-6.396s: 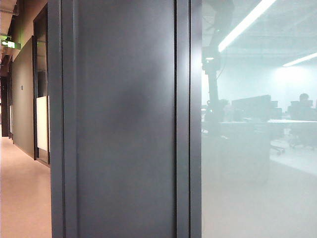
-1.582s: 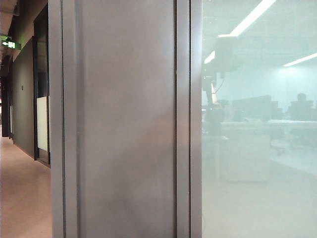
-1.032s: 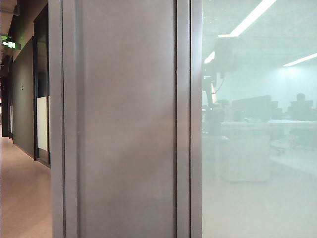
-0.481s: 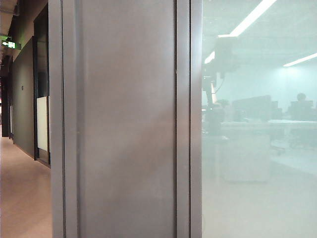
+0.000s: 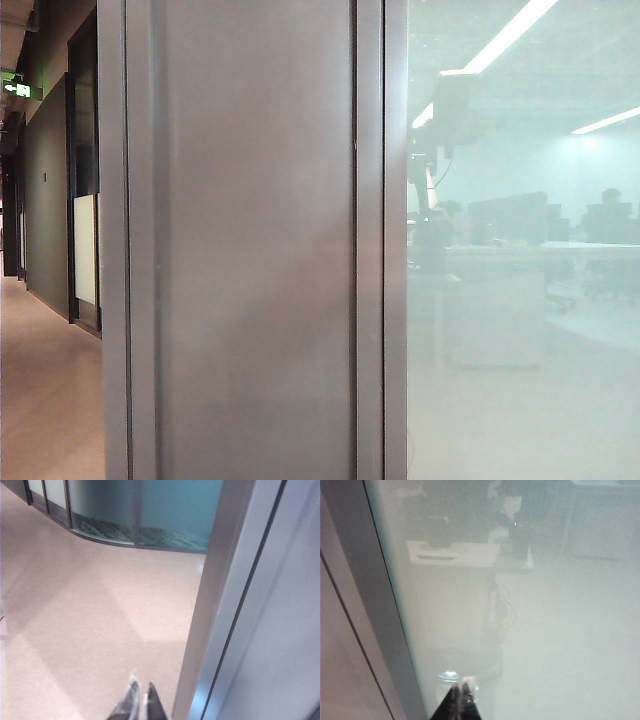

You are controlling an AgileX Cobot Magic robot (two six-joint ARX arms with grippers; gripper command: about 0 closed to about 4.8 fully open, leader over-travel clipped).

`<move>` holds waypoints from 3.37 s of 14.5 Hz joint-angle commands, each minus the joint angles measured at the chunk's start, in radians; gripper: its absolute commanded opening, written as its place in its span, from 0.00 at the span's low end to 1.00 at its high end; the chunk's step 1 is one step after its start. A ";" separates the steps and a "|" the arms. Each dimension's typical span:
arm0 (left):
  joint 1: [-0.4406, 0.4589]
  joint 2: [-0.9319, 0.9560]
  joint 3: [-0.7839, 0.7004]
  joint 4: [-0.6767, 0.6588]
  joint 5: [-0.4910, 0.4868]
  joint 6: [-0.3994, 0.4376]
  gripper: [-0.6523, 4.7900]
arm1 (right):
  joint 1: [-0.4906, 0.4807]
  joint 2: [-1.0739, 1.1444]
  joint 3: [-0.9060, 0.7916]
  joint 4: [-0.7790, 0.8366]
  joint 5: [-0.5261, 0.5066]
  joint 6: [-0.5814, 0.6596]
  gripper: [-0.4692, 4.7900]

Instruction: Raise the arm to find the leftmost switch on the wall and turn on the lights.

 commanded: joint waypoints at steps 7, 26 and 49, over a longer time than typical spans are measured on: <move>0.001 -0.001 0.002 0.020 0.000 0.023 0.16 | 0.001 -0.002 0.004 0.013 -0.002 -0.002 0.09; 0.001 -0.001 0.002 0.019 0.000 0.023 0.16 | 0.001 -0.020 0.004 -0.019 -0.002 -0.002 0.09; 0.001 -0.001 0.002 0.018 0.000 0.023 0.16 | -0.198 -0.661 -0.633 0.079 0.107 0.090 0.09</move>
